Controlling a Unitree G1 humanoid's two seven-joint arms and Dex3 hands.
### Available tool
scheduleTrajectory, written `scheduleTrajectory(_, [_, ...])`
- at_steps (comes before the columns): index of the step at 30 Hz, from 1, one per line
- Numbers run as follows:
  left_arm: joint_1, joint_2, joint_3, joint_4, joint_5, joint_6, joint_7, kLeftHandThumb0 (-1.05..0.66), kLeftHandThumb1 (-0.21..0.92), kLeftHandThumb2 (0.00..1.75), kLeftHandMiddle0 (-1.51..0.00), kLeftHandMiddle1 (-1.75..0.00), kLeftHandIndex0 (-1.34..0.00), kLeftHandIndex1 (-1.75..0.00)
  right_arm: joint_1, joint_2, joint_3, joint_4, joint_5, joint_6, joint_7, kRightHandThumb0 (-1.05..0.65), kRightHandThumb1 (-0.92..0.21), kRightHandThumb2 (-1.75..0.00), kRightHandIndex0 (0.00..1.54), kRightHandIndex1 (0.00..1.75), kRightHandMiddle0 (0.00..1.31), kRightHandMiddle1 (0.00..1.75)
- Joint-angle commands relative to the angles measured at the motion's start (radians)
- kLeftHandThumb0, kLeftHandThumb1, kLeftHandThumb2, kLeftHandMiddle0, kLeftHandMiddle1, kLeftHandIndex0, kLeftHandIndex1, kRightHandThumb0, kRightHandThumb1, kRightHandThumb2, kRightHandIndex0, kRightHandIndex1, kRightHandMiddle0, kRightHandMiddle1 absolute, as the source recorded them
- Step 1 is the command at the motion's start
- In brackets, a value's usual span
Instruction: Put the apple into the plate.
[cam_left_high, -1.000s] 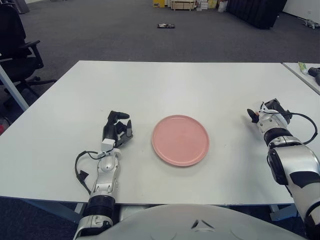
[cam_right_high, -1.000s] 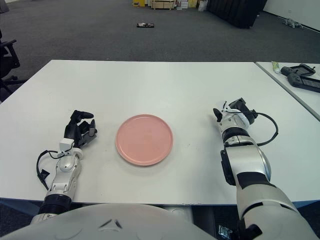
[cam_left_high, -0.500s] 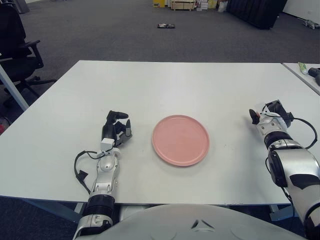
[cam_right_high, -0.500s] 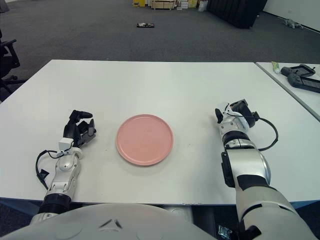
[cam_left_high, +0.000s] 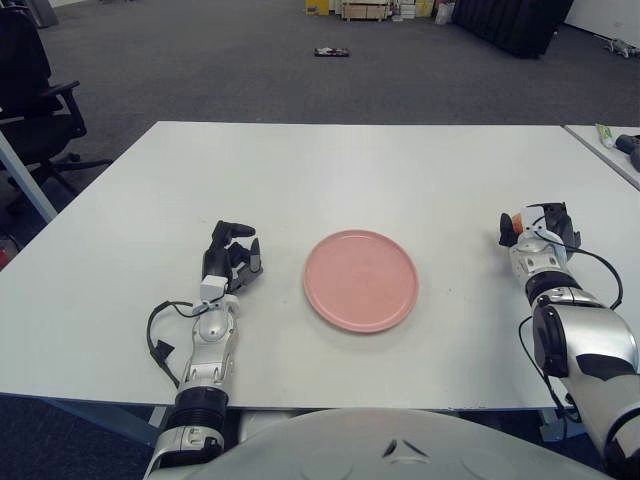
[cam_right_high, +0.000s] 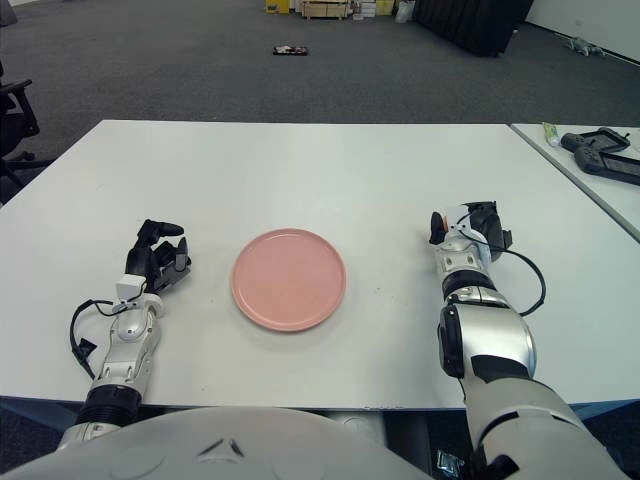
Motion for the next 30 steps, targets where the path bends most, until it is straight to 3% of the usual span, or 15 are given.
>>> scheduleTrajectory(1, [0.012,0.006,0.004,0.032,0.003,0.035,0.005,-0.39,0.65,0.90,-0.76,-1.75,-0.36,-1.75,0.038,0.046,-0.050,-0.003,0.065,-0.045,0.022,0.00,-0.03,-1.59,0.89,1.58,0.59,1.75])
scheduleTrajectory(15, [0.010,0.009,0.004,0.028,0.003,0.035,0.006,-0.39,0.65,0.91,-0.81,-1.75,-0.37,-1.75,0.048,0.082,-0.173,-0.052,0.203,-0.168,0.060,0.00,-0.02,-1.62,0.89,1.61,0.60,1.75])
scheduleTrajectory(30, [0.012,0.013,0.004,0.026,-0.002,0.029,-0.004,-0.39,0.63,0.93,-0.81,-1.75,-0.38,-1.75,0.086,0.117,-0.243,-0.157,0.297,-0.253,0.142,0.00,0.00,-1.64,0.90,1.62,0.62,1.75])
